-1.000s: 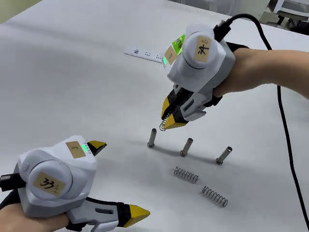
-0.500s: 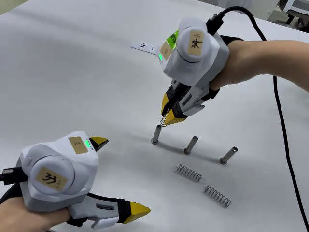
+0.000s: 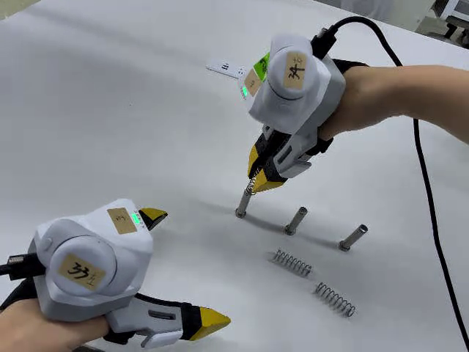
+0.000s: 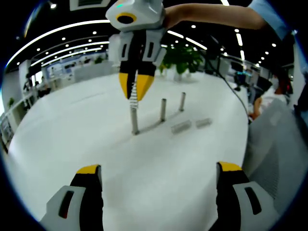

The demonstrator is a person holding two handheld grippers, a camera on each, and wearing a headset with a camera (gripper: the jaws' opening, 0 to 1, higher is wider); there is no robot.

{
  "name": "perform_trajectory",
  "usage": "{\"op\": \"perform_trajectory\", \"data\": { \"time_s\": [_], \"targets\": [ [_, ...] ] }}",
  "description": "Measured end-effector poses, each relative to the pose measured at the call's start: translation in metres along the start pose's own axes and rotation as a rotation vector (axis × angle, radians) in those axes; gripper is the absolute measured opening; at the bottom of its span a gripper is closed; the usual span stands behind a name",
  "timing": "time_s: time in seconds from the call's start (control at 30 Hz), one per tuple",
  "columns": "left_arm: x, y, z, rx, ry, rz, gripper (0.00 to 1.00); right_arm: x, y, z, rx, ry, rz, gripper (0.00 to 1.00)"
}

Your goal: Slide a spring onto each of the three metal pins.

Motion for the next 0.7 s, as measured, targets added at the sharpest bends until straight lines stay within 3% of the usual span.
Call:
{"op": "perform_trajectory", "data": {
  "time_s": [0.7],
  "targets": [
    [0.0014, 0.0032, 0.0011, -0.003, 0.003, -0.008, 0.99, -0.0007, -0.001, -0.0002, -0.004, -0.007, -0.002, 0.12]
  ]
}}
Point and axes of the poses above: the centre of the closed fingertips' face, and the gripper's own axes: z roughly forward along the fingers, x roughly to its right, y roughly out of its underside, the point moved 10 cm from there along -z, roughly backward along the fingers, and after that the axes turned 2 degrees about y, right-handed, at the moved point
